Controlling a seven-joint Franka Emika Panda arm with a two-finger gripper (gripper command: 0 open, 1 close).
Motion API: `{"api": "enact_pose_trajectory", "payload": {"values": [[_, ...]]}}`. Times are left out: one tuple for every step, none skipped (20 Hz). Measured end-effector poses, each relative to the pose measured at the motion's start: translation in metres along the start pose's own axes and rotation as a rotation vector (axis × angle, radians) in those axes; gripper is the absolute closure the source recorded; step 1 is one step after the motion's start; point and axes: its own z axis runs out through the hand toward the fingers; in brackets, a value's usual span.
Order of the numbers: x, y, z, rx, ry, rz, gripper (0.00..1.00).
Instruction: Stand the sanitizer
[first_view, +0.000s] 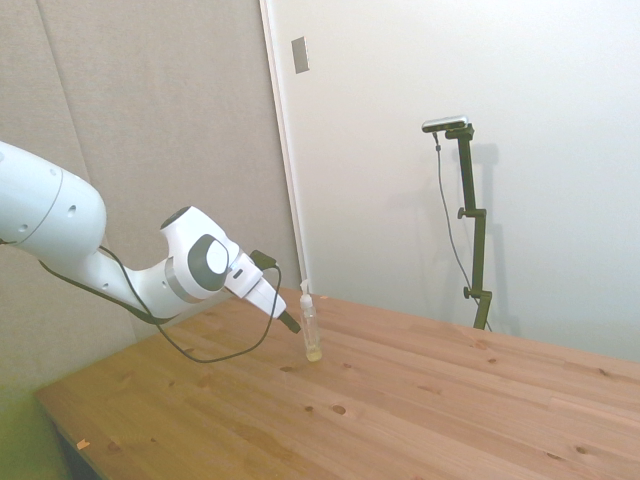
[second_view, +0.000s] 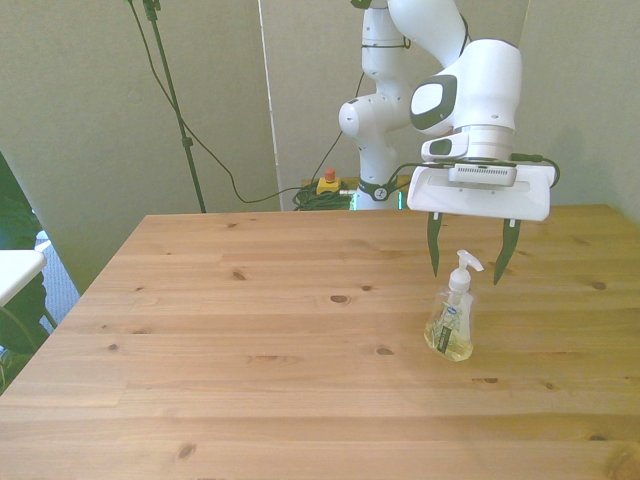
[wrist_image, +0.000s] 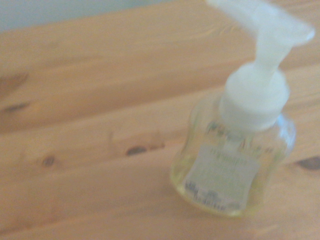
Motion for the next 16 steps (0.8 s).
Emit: {"api": "enact_pose_trajectory", "payload": {"values": [[-0.003,0.002,-0.004,-0.023,-0.031,-0.026,0.0],[-0.005,0.004,-0.007,-0.046,-0.065,-0.054,0.0],[-0.006,0.006,-0.01,-0.069,-0.098,-0.081,0.0],[-0.004,0.009,-0.012,-0.095,-0.132,-0.109,0.0],[-0.001,0.012,-0.014,-0.123,-0.167,-0.14,0.0],[0.004,0.016,-0.016,-0.149,-0.203,-0.171,0.0],[0.01,0.019,-0.018,-0.173,-0.238,-0.201,0.0],[0.016,0.023,-0.019,-0.193,-0.266,-0.226,0.0],[0.022,0.026,-0.021,-0.211,-0.286,-0.249,0.0],[0.025,0.029,-0.021,-0.225,-0.301,-0.272,0.0],[0.026,0.032,-0.021,-0.237,-0.313,-0.292,0.0],[0.026,0.034,-0.02,-0.247,-0.325,-0.311,0.0],[0.025,0.036,-0.019,-0.256,-0.333,-0.327,0.0],[0.023,0.038,-0.019,-0.263,-0.338,-0.338,0.0],[0.021,0.041,-0.018,-0.266,-0.341,-0.345,0.0],[0.018,0.045,-0.018,-0.27,-0.345,-0.352,0.0]]}}
